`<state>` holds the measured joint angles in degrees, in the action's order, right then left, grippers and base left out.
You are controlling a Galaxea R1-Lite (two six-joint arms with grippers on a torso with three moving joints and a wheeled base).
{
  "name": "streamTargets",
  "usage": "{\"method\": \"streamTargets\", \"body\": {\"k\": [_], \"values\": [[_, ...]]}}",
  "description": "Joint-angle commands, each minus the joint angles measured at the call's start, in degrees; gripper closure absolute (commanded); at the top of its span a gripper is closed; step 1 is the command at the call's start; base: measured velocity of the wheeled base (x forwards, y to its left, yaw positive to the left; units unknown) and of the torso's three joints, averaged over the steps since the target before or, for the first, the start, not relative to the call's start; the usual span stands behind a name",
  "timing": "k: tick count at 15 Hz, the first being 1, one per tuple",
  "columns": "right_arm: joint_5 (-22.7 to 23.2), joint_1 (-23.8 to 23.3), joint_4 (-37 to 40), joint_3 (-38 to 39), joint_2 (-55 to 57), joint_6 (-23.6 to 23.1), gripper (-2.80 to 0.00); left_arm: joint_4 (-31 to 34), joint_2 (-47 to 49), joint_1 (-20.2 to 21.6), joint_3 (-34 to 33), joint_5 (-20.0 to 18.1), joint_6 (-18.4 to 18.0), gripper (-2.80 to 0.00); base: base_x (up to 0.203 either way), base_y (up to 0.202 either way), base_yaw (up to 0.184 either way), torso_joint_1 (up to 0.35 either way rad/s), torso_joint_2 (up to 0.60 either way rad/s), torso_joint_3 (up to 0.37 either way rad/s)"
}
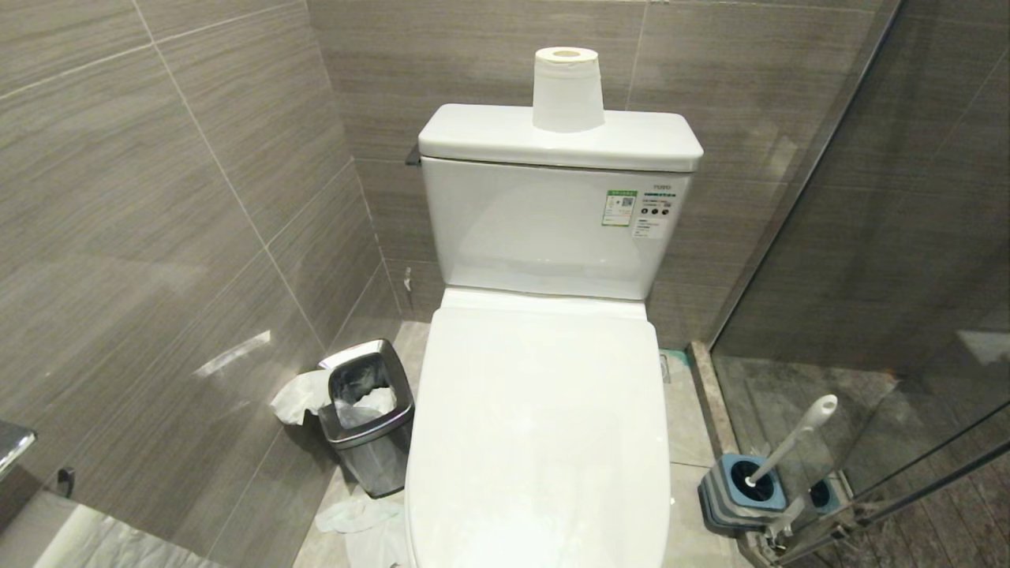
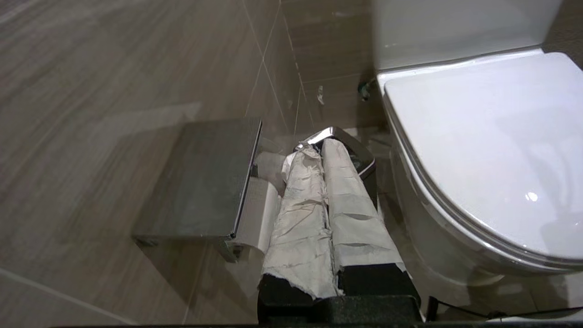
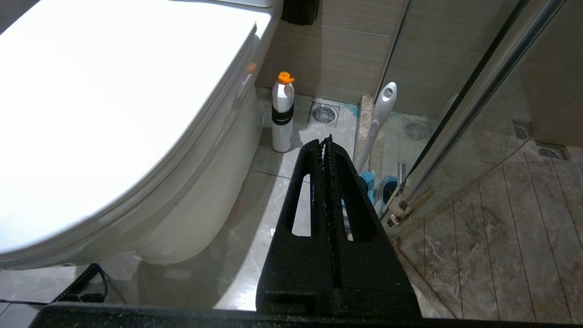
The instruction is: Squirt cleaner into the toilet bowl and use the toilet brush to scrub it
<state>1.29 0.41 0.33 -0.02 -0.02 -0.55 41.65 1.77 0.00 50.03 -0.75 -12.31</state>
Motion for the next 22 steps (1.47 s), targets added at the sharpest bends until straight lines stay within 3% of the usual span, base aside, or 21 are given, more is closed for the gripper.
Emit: {"method": "streamTargets", "body": {"k": [1, 7, 12, 17, 22], "values": [[0.03, 0.02, 0.02, 0.02, 0.02, 0.02, 0.00, -3.97, -1.73, 0.00, -5.04, 0.06, -0.30, 0.00, 0.000, 0.000, 0.000, 0.000, 0.00, 0.000], [0.03, 0.02, 0.02, 0.02, 0.02, 0.02, 0.00, -12.70, -1.77, 0.00, -14.70, -0.51, -3.28, 0.00, 0.000, 0.000, 0.000, 0.000, 0.00, 0.000], [0.03, 0.02, 0.02, -0.05, 0.02, 0.02, 0.00, -35.07, -1.77, 0.00, -31.56, 0.16, -1.76, 0.00, 0.000, 0.000, 0.000, 0.000, 0.00, 0.000], [0.03, 0.02, 0.02, 0.02, 0.02, 0.02, 0.00, -49.67, -1.77, 0.00, -40.77, 0.33, -0.44, 0.00, 0.000, 0.000, 0.000, 0.000, 0.00, 0.000], [0.03, 0.02, 0.02, 0.02, 0.02, 0.02, 0.00, -55.32, -1.77, 0.00, -46.99, -0.15, -1.61, 0.00, 0.000, 0.000, 0.000, 0.000, 0.00, 0.000]]}}
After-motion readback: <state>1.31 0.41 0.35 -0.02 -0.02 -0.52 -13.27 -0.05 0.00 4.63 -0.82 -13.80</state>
